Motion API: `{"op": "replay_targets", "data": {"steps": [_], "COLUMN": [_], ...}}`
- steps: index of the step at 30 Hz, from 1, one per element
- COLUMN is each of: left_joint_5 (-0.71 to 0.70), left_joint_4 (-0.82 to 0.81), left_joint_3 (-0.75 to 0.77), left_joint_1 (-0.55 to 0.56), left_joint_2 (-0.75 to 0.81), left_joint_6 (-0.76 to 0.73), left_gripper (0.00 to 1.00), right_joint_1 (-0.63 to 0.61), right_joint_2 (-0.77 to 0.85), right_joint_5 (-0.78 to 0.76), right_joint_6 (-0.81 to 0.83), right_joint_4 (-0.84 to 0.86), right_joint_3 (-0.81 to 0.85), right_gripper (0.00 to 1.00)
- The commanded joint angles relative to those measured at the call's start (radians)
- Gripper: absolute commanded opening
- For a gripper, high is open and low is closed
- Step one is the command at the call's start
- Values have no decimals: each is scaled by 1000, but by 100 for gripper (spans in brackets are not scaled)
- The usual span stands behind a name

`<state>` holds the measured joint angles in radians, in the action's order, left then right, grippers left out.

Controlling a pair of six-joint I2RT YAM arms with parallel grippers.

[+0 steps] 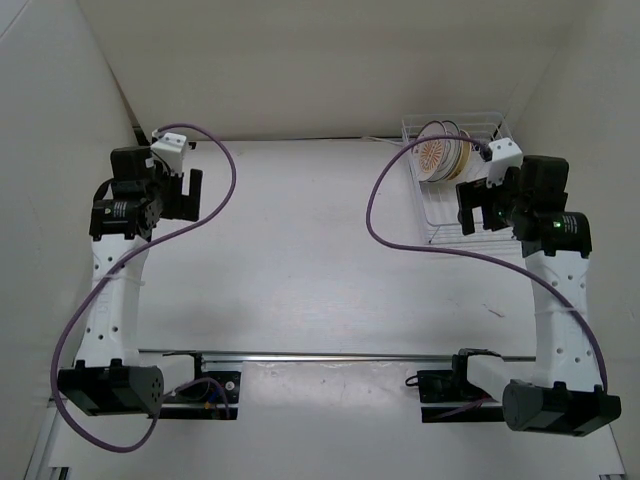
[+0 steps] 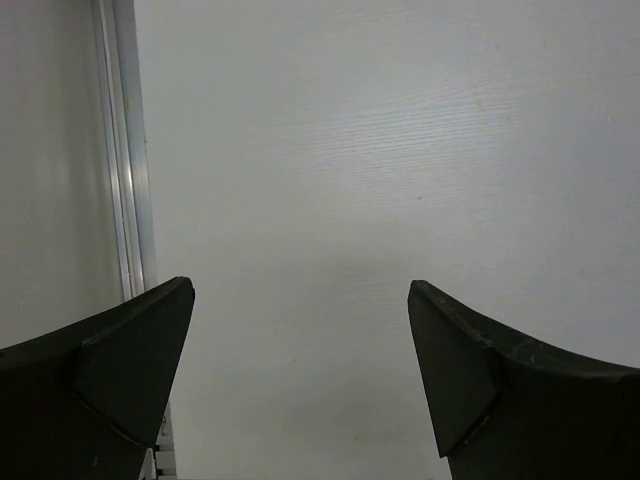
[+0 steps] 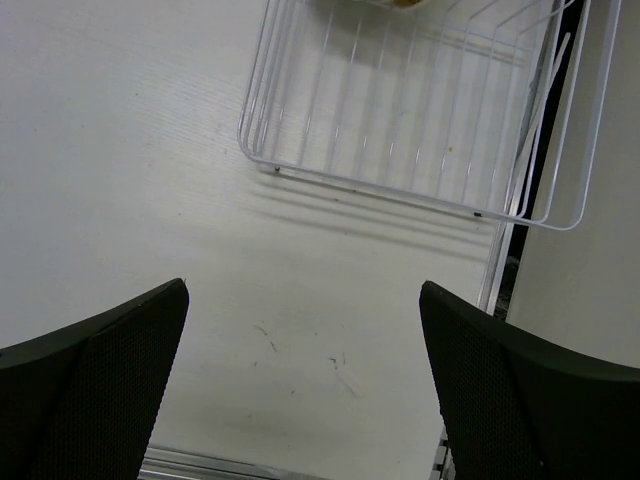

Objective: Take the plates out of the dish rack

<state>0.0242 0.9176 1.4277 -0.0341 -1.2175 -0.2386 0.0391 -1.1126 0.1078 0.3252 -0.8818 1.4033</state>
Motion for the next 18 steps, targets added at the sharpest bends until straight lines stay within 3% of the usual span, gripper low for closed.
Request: {"op": "replay_targets", "data": {"steps": [1,4,10,13,14,18], "left_joint_5": [11,-29,-53,-53,-53,-44], "left_joint_4": [10,10,10,10,10,10], "left_joint_3": [-13,-41,-85,-85,-85,-75], "left_joint_1": [3,3,3,3,3,3], "left_joint_2": [75,105,160,161,161,135], "left_joint_6": [-10,-10,-10,-10,-10,-19], "left_gripper": [99,99,99,99,99,99], "right_joint_1": [2,-10,4,16,16,-13], "right_joint_2": [36,-4,-240,-416,-529,-779], "right_joint_5": [-5,-11,-302,-139,-117,-160], "right_joint_6": [6,46,-80,-80,-80,-66], "right_joint_4": [14,-23,-20,-170,-271,-410], "right_joint_3": [-30,11,218,458,632,1010], "right_gripper": [99,99,99,99,99,99]}}
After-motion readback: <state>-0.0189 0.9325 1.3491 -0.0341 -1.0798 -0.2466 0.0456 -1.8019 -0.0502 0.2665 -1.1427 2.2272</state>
